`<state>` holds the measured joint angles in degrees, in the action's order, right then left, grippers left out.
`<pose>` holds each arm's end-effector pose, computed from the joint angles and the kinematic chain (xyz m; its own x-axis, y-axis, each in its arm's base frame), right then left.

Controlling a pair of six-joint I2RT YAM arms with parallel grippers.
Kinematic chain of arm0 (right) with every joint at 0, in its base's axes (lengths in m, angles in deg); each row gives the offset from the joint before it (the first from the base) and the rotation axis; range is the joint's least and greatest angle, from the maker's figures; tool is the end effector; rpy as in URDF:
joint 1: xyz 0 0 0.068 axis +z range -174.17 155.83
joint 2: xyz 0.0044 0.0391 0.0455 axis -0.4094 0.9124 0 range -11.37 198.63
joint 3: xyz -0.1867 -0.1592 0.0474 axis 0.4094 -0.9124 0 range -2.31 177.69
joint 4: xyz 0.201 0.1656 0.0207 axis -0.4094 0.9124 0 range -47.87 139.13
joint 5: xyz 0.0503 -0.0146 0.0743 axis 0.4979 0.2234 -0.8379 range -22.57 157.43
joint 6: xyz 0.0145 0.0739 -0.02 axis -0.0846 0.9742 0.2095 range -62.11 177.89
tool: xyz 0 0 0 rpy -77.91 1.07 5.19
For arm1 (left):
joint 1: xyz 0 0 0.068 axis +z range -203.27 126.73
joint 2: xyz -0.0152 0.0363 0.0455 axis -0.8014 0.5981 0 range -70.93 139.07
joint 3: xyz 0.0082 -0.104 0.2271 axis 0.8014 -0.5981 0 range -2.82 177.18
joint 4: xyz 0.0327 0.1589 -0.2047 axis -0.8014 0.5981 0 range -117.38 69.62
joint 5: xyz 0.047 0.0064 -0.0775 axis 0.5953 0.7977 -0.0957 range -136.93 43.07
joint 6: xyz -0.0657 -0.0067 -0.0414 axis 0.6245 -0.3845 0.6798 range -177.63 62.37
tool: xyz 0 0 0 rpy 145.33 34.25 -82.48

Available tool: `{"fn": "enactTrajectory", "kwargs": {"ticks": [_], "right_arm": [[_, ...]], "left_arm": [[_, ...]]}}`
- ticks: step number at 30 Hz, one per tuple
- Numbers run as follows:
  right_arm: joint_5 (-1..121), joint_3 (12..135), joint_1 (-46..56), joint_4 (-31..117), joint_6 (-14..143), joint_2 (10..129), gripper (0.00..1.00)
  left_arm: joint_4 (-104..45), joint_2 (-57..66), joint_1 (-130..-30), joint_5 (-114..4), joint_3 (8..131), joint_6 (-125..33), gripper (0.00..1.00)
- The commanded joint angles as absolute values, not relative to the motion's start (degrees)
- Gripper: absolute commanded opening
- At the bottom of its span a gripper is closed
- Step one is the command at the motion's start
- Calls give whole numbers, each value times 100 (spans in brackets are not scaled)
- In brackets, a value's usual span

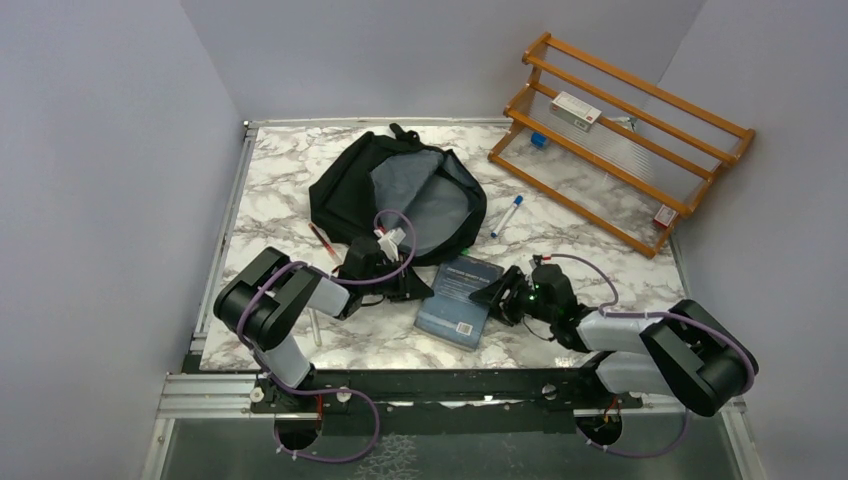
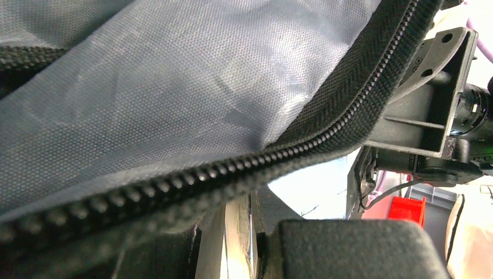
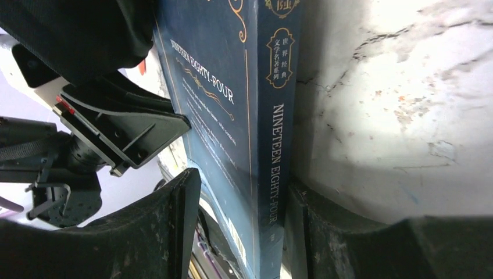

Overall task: Pack the student bag
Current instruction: Pick up the book from the center of the board.

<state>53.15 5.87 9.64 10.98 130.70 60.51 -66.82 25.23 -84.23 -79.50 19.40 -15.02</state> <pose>0.1773 0.1384 0.0744 -0.8123 0.5703 -0.1223 0.2167 0.4896 0.8446 0.2203 -0.1739 0.0601 -0.9086 -0.1201 -0.4001 0.2704 0.5611 -0.7823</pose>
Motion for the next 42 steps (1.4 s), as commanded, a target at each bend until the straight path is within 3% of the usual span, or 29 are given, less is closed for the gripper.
{"fn": "enactTrajectory", "kwargs": {"ticks": [1,8,13,18,24,34,42], "right_arm": [[4801,480,1073,853,12700,6352,54],[5410,441,1073,1518,12687,5451,37],[6177,561,1073,2635,12427,3935,2],[6942,1030,1073,3969,11784,2808,1],[8013,1988,1073,5703,11102,2245,1],[7990,3329,1073,5942,9164,2402,1],[5942,4078,1073,5294,6728,2702,1]], "left_arm": [[-4962,3174,-8552,-7337,1660,-1982,0],[-4954,2917,-8551,-7444,1711,-1973,1],[-4881,2347,-8552,-7526,1804,-1839,23],[-4104,1573,-8552,-7326,2278,-2019,44],[-2908,625,-8552,-6816,3182,-2622,68],[-2107,-45,-8535,-6612,4840,-4130,78],[-1213,-358,-8526,-7349,6069,-6028,86]]}}
